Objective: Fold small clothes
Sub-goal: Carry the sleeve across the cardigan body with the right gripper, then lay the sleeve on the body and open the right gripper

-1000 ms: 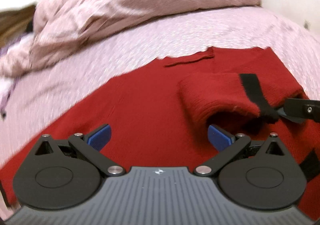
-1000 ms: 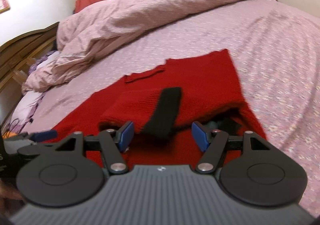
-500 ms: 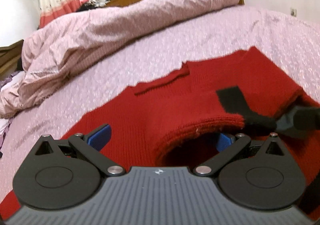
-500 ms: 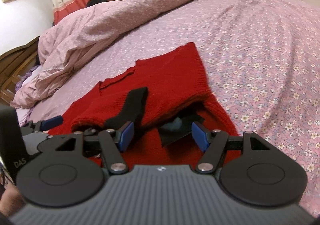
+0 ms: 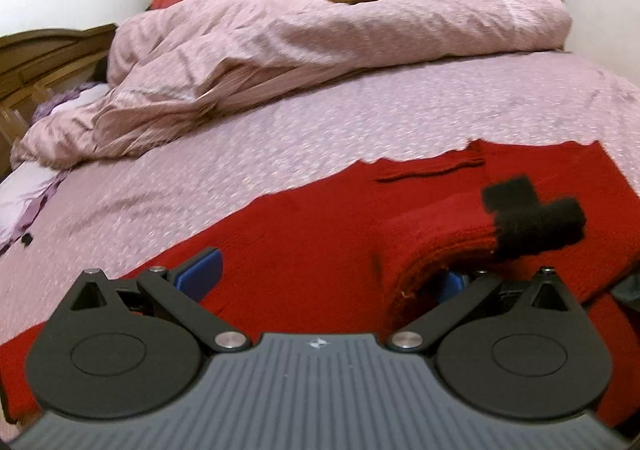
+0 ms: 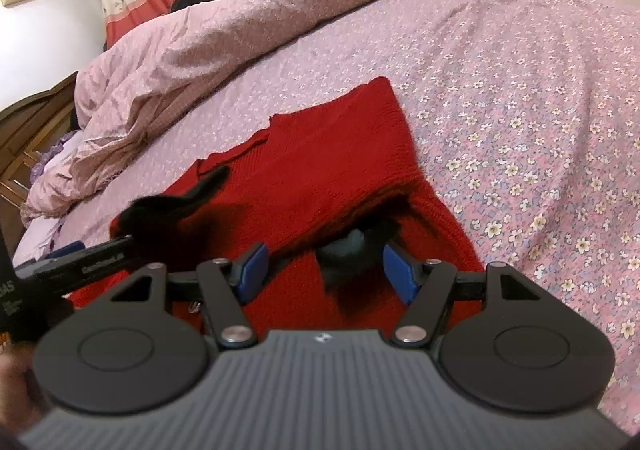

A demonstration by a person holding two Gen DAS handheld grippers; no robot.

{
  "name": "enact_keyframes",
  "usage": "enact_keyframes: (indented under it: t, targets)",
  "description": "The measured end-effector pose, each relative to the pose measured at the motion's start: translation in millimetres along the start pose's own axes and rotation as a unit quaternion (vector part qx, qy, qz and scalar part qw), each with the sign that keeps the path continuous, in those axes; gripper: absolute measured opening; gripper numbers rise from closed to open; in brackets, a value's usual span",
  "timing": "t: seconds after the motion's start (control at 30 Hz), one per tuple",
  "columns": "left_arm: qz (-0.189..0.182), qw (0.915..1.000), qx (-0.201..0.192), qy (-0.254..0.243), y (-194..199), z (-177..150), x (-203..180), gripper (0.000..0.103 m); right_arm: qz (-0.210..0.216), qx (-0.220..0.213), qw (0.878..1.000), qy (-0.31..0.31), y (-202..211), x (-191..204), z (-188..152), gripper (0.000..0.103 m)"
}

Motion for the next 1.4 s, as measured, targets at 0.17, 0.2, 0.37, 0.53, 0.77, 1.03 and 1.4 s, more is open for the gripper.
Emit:
enact_keyframes:
  t: [0.17, 0.2, 0.37, 0.53, 0.77, 1.03, 1.4]
  targets:
    - [0.018, 0.9995, 0.011, 0.022, 3.2, -14.9, 23.3, 0.103, -0.001, 0.000, 1.000, 0.002, -0.2, 1.5, -0.2, 0.067]
    - [0.020, 0.9993, 0.015, 0.026, 2.6, -17.7, 26.2, 0.103, -0.001, 0.001, 1.000, 0.002, -0.7, 1.2, -0.4, 0.067]
    - [0.035, 0.9985, 0.026, 0.034, 0.6, -29.8, 42.1, 0.103, 0.000, 0.005, 1.000, 0.005, -3.1, 2.5, -2.4, 0.067]
    - [0.038, 0.9966, 0.041, 0.060, -1.0, -39.3, 61.3, 0.103, -0.001, 0.003, 1.000, 0.008, -2.9, 2.4, -1.2, 0.067]
    - [0.007, 0.9967, 0.036, 0.073, 1.7, -42.1, 77.6, 0.103, -0.004, -0.002, 1.000, 0.023, -3.8, 4.2, 4.9, 0.067]
    - [-0.048, 0.9956, 0.021, 0.079, -11.9, -22.0, 85.4, 0.095, -0.021, -0.021, 0.997, 0.070, -11.8, 7.2, 25.0, 0.067]
    - [-0.065, 0.9919, 0.051, 0.096, -44.5, -23.9, 100.4, 0.084, -0.057, -0.025, 0.993, 0.104, -45.4, -2.7, 58.4, 0.067]
Point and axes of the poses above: each gripper's, at about its wrist camera, not at the fingertips, and y roughly against the way its jaws point, x to its left, z to its top, the point moved 10 cm from there along -y, roughly the way its jaws point, and after that the axes turned 11 degrees about -z, right-handed, at the moved point
